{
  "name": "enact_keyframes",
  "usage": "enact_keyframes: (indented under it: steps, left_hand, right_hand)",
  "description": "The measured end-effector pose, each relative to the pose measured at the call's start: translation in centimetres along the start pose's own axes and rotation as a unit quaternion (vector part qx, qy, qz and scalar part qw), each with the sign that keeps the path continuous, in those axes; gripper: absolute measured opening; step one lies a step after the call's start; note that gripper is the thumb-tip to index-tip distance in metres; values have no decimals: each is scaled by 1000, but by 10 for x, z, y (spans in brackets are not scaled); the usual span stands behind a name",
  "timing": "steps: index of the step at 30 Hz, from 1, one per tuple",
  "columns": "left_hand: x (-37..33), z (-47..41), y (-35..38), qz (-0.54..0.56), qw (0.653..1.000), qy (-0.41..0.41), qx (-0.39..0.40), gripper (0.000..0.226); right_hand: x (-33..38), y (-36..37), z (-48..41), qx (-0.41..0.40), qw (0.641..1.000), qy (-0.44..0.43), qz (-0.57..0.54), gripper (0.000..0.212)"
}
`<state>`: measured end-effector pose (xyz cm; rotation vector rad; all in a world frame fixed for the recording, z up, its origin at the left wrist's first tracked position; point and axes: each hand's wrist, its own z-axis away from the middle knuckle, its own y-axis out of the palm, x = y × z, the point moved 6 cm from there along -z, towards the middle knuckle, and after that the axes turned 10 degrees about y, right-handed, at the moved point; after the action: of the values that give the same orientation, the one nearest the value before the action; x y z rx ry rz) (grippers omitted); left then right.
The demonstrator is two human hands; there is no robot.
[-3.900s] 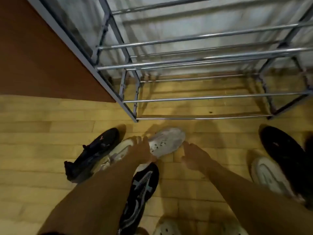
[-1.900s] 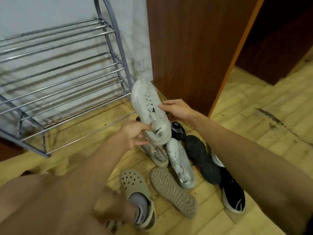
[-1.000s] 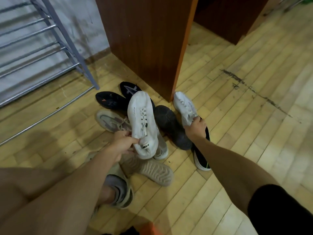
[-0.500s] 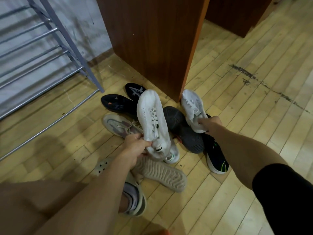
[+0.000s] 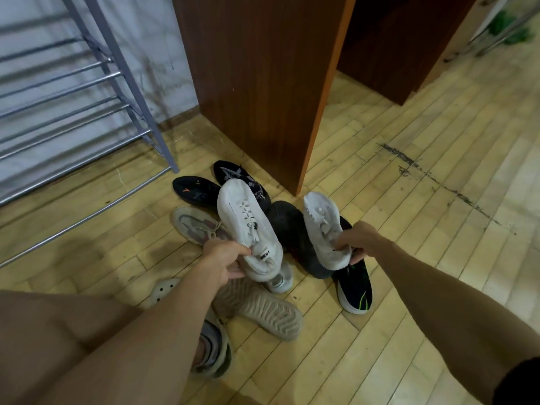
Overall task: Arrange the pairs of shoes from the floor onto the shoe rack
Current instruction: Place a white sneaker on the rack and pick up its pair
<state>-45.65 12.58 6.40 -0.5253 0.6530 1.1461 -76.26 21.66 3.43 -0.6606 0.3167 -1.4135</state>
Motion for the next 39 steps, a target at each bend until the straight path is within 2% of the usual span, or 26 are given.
enact_keyframes:
  steps: [5, 8, 12, 19, 22, 25, 28, 30, 34, 39]
  left_hand:
    - [9, 6, -21, 4, 1000, -14, -24, 35]
    - [7, 11, -39, 1, 999, -4, -41, 34]
    - [-3, 13, -76, -6, 998, 13, -63, 27]
    - [-21, -2, -163, 8, 987, 26, -158, 21]
    - [-26, -19, -189, 27, 985, 13, -171, 14]
    - [-35, -41, -213, 50, 980, 10, -191, 16]
    - [-43, -67, -238, 73, 973, 7, -219, 14]
    - [-49, -85, -253, 90, 966, 10, -244, 14]
    - [-62, -125, -275, 114, 954, 24, -275, 12]
    - [-65, -180, -302, 137, 943, 40, -301, 17]
  right_hand:
    - [6, -9, 26, -41, 996, -63, 49, 18]
    - [35, 8, 39, -27, 980, -151, 124, 28]
    - [86, 42, 56, 37, 975, -209, 63, 14]
    - [185, 107, 59, 126, 970, -208, -21, 12]
    - [229, 133, 60, 166, 961, -221, -17, 12]
    - [271, 156, 61, 182, 956, -232, 3, 24]
    - [309, 181, 61, 204, 949, -239, 6, 21]
    - [332, 197, 58, 212, 948, -235, 3, 16]
    - [375, 227, 46, 219, 948, -231, -8, 20]
    - [423, 257, 24, 175, 950, -255, -31, 24]
